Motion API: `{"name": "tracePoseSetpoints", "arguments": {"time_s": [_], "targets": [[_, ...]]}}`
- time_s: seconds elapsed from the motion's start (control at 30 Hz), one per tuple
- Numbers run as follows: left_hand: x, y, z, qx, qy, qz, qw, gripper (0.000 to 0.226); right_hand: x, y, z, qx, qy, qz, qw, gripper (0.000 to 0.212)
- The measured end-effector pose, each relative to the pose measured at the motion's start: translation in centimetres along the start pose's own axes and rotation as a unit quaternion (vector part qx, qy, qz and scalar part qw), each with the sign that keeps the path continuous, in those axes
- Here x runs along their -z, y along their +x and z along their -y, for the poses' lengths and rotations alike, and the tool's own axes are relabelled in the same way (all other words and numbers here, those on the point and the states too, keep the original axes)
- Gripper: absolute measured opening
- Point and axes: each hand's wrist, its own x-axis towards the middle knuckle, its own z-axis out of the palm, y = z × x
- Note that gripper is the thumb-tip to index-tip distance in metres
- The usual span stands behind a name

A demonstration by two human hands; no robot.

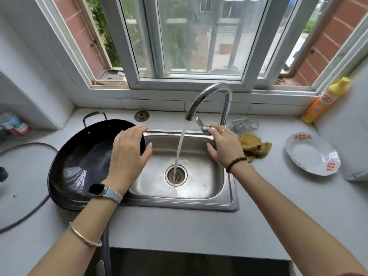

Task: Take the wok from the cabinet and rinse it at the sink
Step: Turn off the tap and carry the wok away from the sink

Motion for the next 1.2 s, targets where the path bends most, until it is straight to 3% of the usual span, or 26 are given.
{"name": "tracePoseSetpoints", "arguments": {"time_s": [0.37, 0.67, 0.93, 1.2], "targets": [[-2.5, 1.9, -0.7, 0.057, 0.052, 0.011, 0.997, 0.040, -6.2, 7.2, -3.9, 0.146, -0.081, 0.114, 0.979, 0.060], [-3.7, 1.6, -0.6, 0.066, 0.062, 0.014, 0.996, 0.039, -8.2, 9.4, -4.9, 0.156, -0.136, 0.147, 0.967, 0.064], [-4.7, 0.1, -1.1, 0.076, 0.053, 0.019, 0.996, 0.040, -6.9, 10.6, -4.2, 0.163, -0.170, 0.156, 0.959, 0.045], [-3.8, -0.1, -1.3, 0.078, 0.043, 0.005, 0.996, 0.042, -5.6, 9.5, -3.5, 0.119, -0.219, 0.119, 0.961, 0.047]]}}
